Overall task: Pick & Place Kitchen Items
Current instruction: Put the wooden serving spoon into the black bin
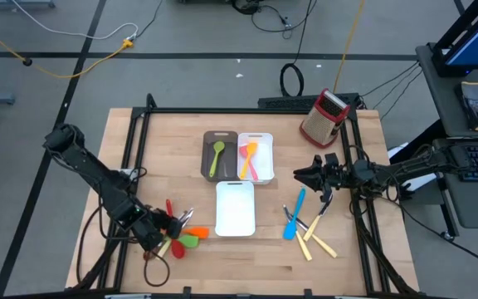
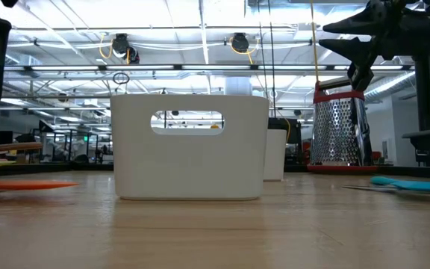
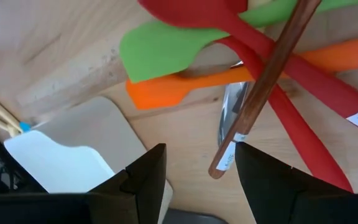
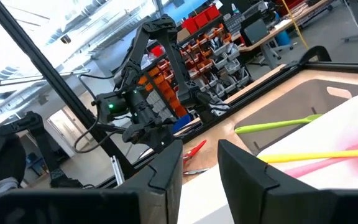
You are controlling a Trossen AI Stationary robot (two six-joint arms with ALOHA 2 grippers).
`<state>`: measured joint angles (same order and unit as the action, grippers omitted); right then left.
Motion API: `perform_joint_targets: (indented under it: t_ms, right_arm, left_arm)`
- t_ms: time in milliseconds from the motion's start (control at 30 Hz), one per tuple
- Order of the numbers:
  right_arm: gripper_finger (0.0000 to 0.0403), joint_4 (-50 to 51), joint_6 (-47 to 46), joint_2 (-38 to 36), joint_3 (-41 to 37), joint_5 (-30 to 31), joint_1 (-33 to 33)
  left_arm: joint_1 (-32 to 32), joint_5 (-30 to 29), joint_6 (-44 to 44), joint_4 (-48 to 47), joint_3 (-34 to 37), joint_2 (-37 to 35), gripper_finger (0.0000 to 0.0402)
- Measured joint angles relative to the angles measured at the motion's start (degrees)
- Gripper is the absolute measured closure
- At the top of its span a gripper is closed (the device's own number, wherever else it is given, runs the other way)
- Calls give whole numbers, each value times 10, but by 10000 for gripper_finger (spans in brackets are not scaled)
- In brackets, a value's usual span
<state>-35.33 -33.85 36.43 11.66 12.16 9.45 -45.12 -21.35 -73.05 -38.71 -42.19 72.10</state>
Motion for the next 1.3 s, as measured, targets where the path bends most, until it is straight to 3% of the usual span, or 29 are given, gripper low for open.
perform_joint_targets:
  t_ms: [500,733,967,1300]
  right_arm:
    - [310,0,-17,0,0,0,0]
    - [310,0,-20,0,0,0,0]
    - [310,0,-20,0,0,0,0]
    - [310,0,-20,0,0,0,0]
  left_arm:
    - [1,33,-37,5,33,0,204]
    - [1,-13,-60,59,60,0,204]
    - [1,33,-50,61,60,0,204]
    - [23,43,-67,67,67,0,204]
